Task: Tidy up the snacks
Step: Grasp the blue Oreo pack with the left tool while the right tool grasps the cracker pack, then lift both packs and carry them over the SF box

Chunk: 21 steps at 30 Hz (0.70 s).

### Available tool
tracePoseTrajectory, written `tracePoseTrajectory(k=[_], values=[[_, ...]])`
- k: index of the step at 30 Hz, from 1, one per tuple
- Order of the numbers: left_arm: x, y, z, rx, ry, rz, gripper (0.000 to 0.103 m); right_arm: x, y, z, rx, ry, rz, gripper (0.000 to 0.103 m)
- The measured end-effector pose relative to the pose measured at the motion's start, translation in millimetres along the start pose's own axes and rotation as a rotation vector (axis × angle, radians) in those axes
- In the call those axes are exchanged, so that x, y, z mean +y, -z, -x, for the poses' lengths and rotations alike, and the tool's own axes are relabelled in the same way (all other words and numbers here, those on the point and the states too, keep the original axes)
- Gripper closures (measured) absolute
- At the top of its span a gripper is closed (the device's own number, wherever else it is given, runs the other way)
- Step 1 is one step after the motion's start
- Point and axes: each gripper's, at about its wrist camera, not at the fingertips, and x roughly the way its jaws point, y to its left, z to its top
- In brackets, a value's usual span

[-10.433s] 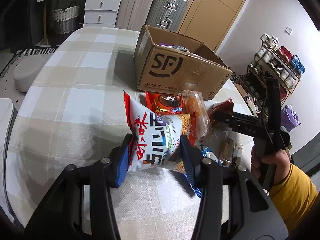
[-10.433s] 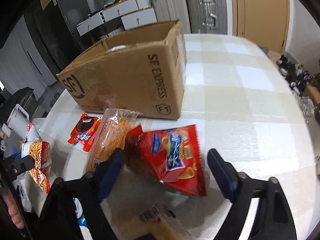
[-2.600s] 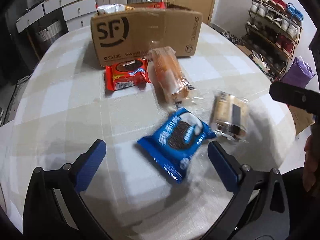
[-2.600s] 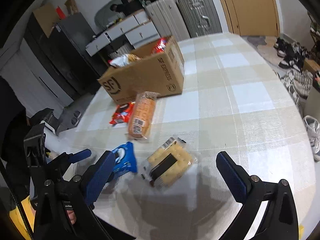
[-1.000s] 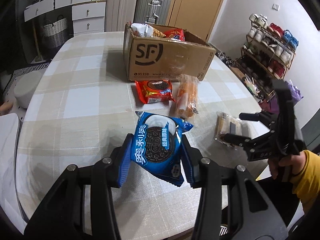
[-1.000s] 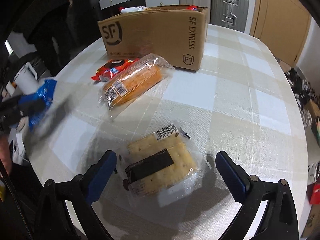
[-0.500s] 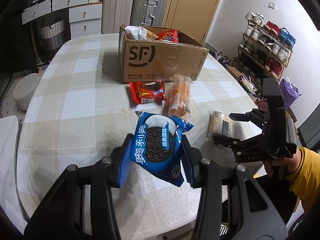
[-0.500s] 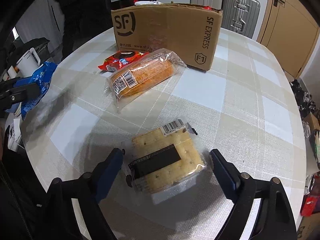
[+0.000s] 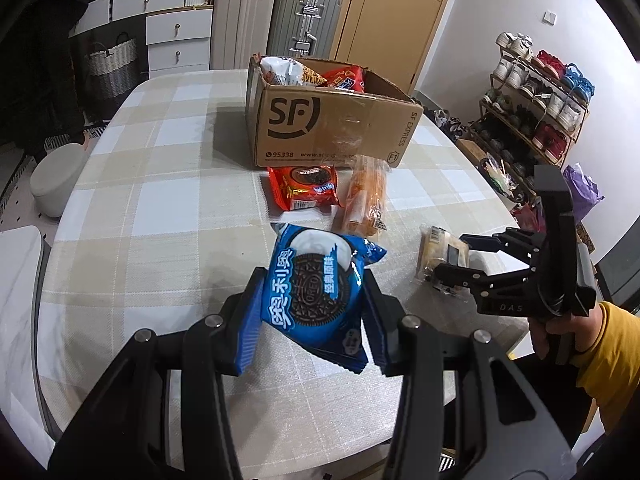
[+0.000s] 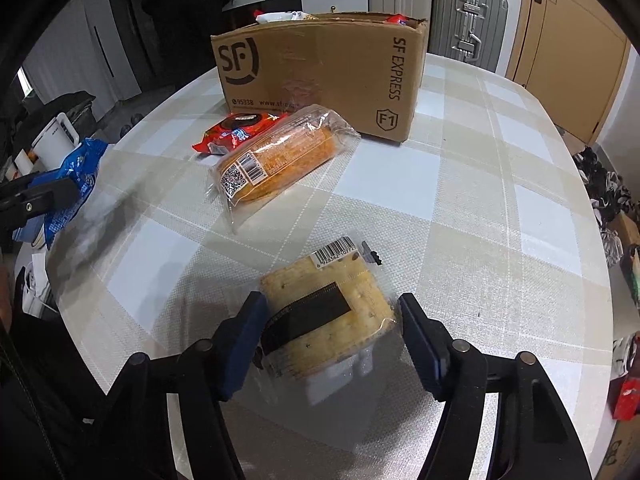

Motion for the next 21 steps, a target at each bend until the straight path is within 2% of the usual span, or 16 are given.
tracePoseTrajectory(k=[9, 11, 12, 16, 18, 21], values=[[1.4, 0.1, 0.0, -0.002, 0.001, 0.006, 0.061, 7.8, 3.2, 2.2, -0.003, -0.035, 0.029, 0.037], [1.3, 0.1, -0.1, -0.001, 0.002, 0.006, 0.061, 10.1, 4.1, 1.9, -0.003, -0.039, 0.038, 0.032], [1.3, 0.5, 0.3, -0.002, 0.002, 0.005, 0.061, 11.8, 5.8, -0.8, 0.011, -0.065, 0.046, 0.025], [1.7, 0.1, -0.2, 0.001, 0.001, 0.004, 0.061, 25.1, 10.3, -2.0, 0.011, -0.061, 0.12, 0.013], [1.8, 0.0, -0.4, 0.003, 0.0, 0.006, 0.061, 30.1, 12.4, -4.9, 0.018, -0.033, 0.15, 0.012], [0.8, 0.0, -1.3, 0.006, -0.003, 0.007, 0.061, 34.4, 12.8, -4.1, 0.005, -0.041, 0.171, 0.012]])
